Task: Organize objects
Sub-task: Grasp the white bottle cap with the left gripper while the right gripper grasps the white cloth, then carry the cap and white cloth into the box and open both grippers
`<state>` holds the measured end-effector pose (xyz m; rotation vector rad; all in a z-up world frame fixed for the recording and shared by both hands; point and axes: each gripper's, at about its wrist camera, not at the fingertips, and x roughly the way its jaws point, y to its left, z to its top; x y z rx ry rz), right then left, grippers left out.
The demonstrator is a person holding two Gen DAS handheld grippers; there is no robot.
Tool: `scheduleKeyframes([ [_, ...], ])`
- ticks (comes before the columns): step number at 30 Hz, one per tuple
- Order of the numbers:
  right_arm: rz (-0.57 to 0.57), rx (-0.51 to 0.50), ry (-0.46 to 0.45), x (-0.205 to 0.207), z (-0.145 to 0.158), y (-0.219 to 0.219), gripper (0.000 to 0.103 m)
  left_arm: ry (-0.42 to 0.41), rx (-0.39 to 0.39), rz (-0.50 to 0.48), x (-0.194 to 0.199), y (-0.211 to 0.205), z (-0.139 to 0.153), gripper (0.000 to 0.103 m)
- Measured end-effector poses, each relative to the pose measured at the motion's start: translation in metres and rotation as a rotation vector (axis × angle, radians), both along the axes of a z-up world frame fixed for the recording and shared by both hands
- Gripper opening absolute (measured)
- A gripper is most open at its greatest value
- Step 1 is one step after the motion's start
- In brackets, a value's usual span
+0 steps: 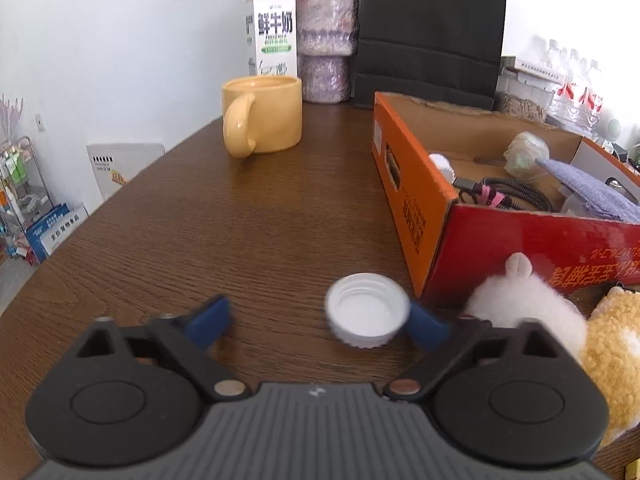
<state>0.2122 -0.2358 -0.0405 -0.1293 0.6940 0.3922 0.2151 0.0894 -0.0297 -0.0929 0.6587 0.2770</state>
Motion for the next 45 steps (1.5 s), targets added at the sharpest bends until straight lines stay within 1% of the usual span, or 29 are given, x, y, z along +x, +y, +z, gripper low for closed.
scheduleKeyframes([
  [1, -0.001, 0.0, 0.0, 0.0, 0.0, 0.0, 0.103, -0.013, 0.004, -0.007, -0.002, -0.001, 0.001, 0.056],
  [2, -0.001, 0.0, 0.0, 0.0, 0.0, 0.0, 0.103, -0.023, -0.003, -0.018, -0.004, -0.002, 0.002, 0.04],
  [7, -0.001, 0.0, 0.0, 0.0, 0.0, 0.0, 0.103, -0.04, -0.027, -0.06, -0.011, -0.008, 0.003, 0.041],
  [12, -0.002, 0.0, 0.0, 0.0, 0.0, -0.001, 0.103, -0.062, -0.026, -0.061, -0.025, -0.014, 0.008, 0.041],
  [15, -0.004, 0.002, -0.001, 0.001, 0.0, -0.001, 0.102, -0.069, -0.055, -0.084, -0.039, -0.019, 0.013, 0.041],
  [17, -0.015, 0.008, -0.009, 0.0, 0.001, -0.003, 0.096, -0.082, -0.065, -0.112, -0.05, -0.025, 0.016, 0.041],
  [21, -0.019, 0.016, -0.027, -0.003, 0.004, -0.004, 0.079, -0.098, -0.08, -0.149, -0.066, -0.034, 0.022, 0.041],
  [28, -0.001, 0.01, -0.058, -0.021, 0.007, -0.003, 0.072, -0.121, -0.083, -0.18, -0.075, -0.04, 0.029, 0.041],
  [32, -0.008, 0.013, -0.072, -0.031, 0.012, -0.008, 0.072, -0.112, -0.089, -0.19, -0.077, -0.043, 0.028, 0.041],
  [39, -0.028, 0.027, -0.089, -0.047, 0.018, -0.02, 0.072, -0.123, -0.093, -0.224, -0.083, -0.049, 0.033, 0.041],
  [45, -0.045, 0.041, -0.13, -0.048, 0.031, -0.027, 0.072, -0.156, -0.095, -0.252, -0.083, -0.056, 0.042, 0.041],
])
